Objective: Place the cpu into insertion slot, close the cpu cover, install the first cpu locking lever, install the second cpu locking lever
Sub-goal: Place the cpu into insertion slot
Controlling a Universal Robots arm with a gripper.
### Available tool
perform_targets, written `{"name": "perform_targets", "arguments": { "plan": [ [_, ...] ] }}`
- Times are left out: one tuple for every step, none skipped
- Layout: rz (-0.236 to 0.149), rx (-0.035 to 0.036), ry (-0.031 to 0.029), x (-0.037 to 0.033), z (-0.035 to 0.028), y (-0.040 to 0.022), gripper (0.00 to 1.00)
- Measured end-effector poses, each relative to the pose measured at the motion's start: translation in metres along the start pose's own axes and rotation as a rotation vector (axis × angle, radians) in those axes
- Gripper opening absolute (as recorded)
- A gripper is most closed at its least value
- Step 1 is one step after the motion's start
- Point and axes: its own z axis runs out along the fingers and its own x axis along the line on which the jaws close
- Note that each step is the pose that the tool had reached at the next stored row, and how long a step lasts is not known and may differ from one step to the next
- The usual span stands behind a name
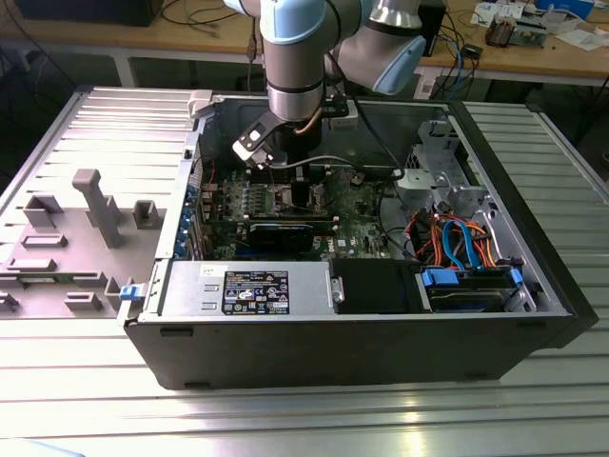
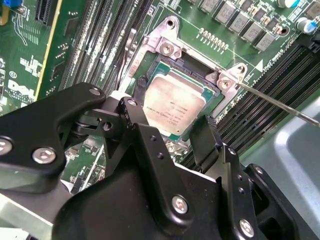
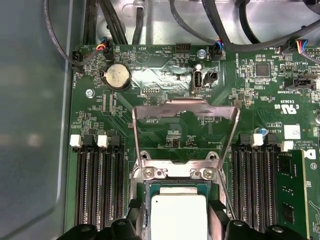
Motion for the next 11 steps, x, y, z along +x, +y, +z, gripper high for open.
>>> {"name": "perform_targets", "arguments": {
  "plan": [
    [0.000,-0.0002,0.0001,0.0000,0.0001,0.0004,0.61],
    [0.000,-0.0001,0.0000,0.0000,0.0001,0.0005,0.61],
    [0.000,-0.0001,0.0001,0.0000,0.0001,0.0005,0.61],
    [0.000,-0.0003,0.0001,0.0000,0.0001,0.0000,0.61],
    [0.000,-0.0004,0.0001,-0.0002,0.0000,-0.0013,0.61],
    [0.000,-0.0002,0.0000,-0.0003,-0.0002,-0.0030,0.61],
    [0.000,-0.0001,0.0000,-0.0003,-0.0003,-0.0036,0.61],
    [0.000,-0.0002,0.0001,-0.0003,-0.0003,-0.0037,0.61],
    [0.000,-0.0001,0.0001,-0.0003,-0.0003,-0.0037,0.61],
    [0.000,-0.0002,0.0000,-0.0004,-0.0003,-0.0035,0.61],
    [0.000,-0.0002,-0.0001,-0.0005,-0.0003,-0.0034,0.61]
  ]
}}
